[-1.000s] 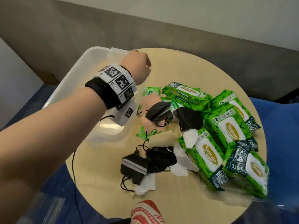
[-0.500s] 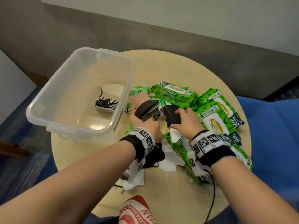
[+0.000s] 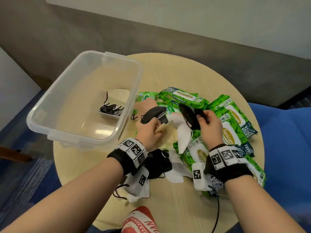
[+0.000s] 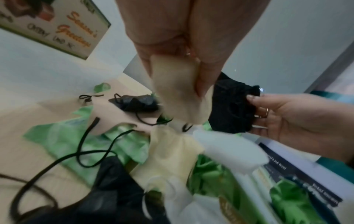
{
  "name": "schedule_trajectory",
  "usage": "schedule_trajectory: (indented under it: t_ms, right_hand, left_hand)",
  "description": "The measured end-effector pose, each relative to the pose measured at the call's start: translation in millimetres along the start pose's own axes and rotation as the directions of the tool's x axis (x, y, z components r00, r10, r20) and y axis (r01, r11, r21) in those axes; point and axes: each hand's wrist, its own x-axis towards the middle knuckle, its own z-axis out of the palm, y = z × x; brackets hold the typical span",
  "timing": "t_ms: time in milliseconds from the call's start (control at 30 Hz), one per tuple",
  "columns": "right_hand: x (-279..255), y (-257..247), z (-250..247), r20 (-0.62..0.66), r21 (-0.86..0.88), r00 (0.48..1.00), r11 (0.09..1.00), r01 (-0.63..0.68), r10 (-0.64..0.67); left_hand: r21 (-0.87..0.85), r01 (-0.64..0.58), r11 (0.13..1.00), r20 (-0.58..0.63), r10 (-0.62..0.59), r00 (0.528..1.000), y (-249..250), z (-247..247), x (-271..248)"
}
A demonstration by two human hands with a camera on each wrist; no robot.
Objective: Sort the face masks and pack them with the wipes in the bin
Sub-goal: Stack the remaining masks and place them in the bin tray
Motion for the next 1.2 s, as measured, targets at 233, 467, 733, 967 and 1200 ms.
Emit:
schedule_trajectory:
  t_ms: [233, 467, 733, 967, 1200]
  right_hand:
    - [-15, -24, -17, 0.134, 0.445, 0.99, 0.891, -0.095, 0.038]
    - [-40, -54, -18, 0.263, 0.722, 0.959, 0.681, -0.124, -0.105]
    - [-61, -60, 1, 0.191, 0.74, 0.978, 0.667, -0.085, -0.087]
    - [-72, -61, -5, 0.241, 0.518, 0.952, 0.854, 0.041, -0.192]
    - [-74, -61, -14, 0.253, 0.438, 0.941, 0.894, 0.097, -0.226]
  left_hand:
    - [-0.307, -0.171, 0.936, -0.118, 0.141, 0.983, 20, -19, -9]
    - [-0.461, -0.09, 0.883, -0.017, 0.093, 0.996, 35, -25, -13]
    - [-0.81, 0.092, 0.579, 0.151, 0.053, 0.987, 55, -37, -28]
    - [-0.711, -0.099, 0.697, -0.014, 0.126, 0.992, 62, -43, -31]
    - [-0.656, -0.089, 0.75, 0.061, 0.17, 0.984, 62, -49, -36]
